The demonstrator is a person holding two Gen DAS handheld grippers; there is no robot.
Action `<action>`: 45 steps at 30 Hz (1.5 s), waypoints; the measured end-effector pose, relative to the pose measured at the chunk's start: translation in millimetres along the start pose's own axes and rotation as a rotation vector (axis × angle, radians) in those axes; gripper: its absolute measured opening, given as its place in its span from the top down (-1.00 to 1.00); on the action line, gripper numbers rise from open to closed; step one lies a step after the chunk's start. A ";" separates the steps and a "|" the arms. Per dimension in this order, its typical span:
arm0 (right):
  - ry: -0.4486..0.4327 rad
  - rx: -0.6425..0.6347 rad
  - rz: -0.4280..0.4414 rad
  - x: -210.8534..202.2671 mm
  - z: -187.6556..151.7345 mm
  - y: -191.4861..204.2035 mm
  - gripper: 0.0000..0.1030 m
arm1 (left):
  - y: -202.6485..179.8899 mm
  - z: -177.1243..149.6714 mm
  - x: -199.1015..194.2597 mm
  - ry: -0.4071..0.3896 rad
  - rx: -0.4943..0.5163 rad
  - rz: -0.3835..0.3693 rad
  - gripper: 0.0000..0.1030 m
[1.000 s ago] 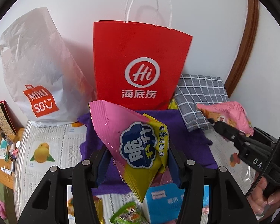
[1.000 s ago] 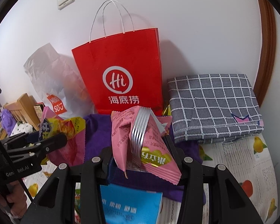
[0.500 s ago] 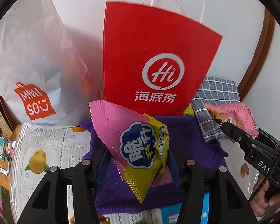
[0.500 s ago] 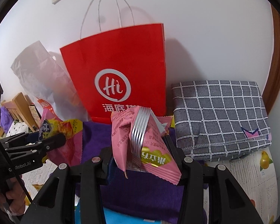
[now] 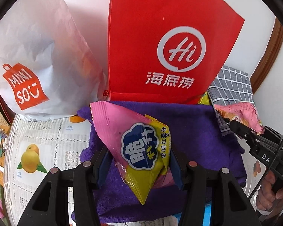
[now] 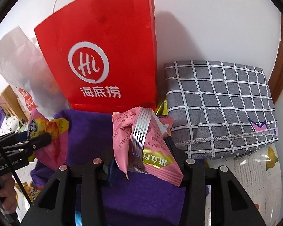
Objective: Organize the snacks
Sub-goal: 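Lower both held snacks over the purple towel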
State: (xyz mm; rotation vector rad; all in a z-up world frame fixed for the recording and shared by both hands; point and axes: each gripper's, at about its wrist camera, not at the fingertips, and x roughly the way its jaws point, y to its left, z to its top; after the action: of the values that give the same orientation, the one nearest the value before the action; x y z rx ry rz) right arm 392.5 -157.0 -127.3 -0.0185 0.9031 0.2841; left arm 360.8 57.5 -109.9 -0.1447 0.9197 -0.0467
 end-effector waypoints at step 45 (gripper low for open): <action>0.189 -0.023 -0.054 54.7 -14.8 -4.5 0.13 | 0.1 -8.5 49.8 0.159 -0.014 0.080 -0.02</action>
State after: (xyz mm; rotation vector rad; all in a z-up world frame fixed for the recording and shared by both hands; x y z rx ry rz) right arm 414.2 -150.4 -179.4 -0.0922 1.0848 0.2446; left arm 384.3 51.6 -154.3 -0.1185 1.0835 0.0231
